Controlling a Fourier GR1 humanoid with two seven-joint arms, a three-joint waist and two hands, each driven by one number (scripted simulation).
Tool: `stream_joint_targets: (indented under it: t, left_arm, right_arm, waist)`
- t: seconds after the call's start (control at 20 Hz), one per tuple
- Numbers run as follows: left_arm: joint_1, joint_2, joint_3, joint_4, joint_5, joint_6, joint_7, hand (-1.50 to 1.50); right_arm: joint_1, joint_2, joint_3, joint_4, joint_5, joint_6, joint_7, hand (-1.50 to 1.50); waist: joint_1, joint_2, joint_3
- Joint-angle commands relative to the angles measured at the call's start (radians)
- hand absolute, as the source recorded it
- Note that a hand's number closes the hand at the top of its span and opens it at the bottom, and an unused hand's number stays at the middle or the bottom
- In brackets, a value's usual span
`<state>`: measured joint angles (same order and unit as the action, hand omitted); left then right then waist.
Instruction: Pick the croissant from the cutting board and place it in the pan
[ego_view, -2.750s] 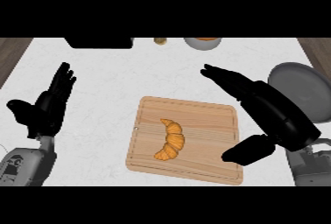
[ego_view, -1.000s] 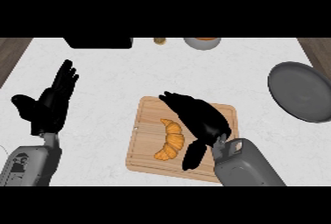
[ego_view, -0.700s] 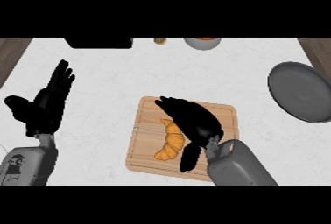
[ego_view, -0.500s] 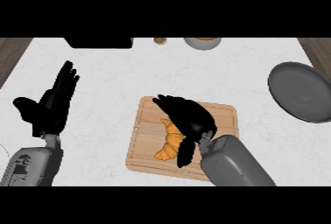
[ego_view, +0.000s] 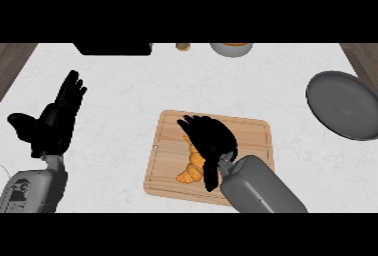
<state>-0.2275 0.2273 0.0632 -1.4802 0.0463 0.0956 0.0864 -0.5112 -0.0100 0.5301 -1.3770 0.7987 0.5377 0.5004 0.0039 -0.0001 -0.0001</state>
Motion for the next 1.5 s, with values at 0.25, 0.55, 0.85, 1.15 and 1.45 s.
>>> stream_joint_targets:
  t: [0.25, 0.55, 0.85, 1.15, 1.45]
  left_arm:
    - [-0.050, -0.019, 0.024, 0.051, -0.019, -0.011, -0.003, 0.00]
    - [0.043, -0.040, -0.007, -0.050, -0.041, -0.012, 0.022, 0.00]
    - [-0.054, -0.021, 0.045, 0.041, -0.016, -0.040, 0.010, 0.00]
    - [0.014, -0.059, 0.008, 0.013, -0.054, -0.019, -0.031, 0.00]
    - [-0.034, -0.026, 0.065, 0.071, -0.029, -0.051, -0.040, 0.00]
  right_arm:
    - [-0.070, 0.010, 0.074, 0.159, -0.056, -0.096, 0.026, -1.50]
    - [-0.058, 0.010, 0.051, 0.181, 0.005, -0.071, -0.014, -1.50]
    - [-0.031, 0.010, 0.121, 0.258, -0.009, -0.120, -0.046, -1.50]
    - [-0.130, 0.010, 0.171, 0.361, -0.079, -0.136, -0.166, 1.50]
    - [-0.117, 0.010, 0.175, 0.420, -0.026, -0.190, -0.228, 1.50]
  waist:
    - [0.004, 0.001, 0.000]
    - [0.004, -0.001, 0.000]
    - [0.000, 0.000, 0.000]
    - [0.011, 0.002, 0.000]
    - [0.002, 0.001, 0.000]
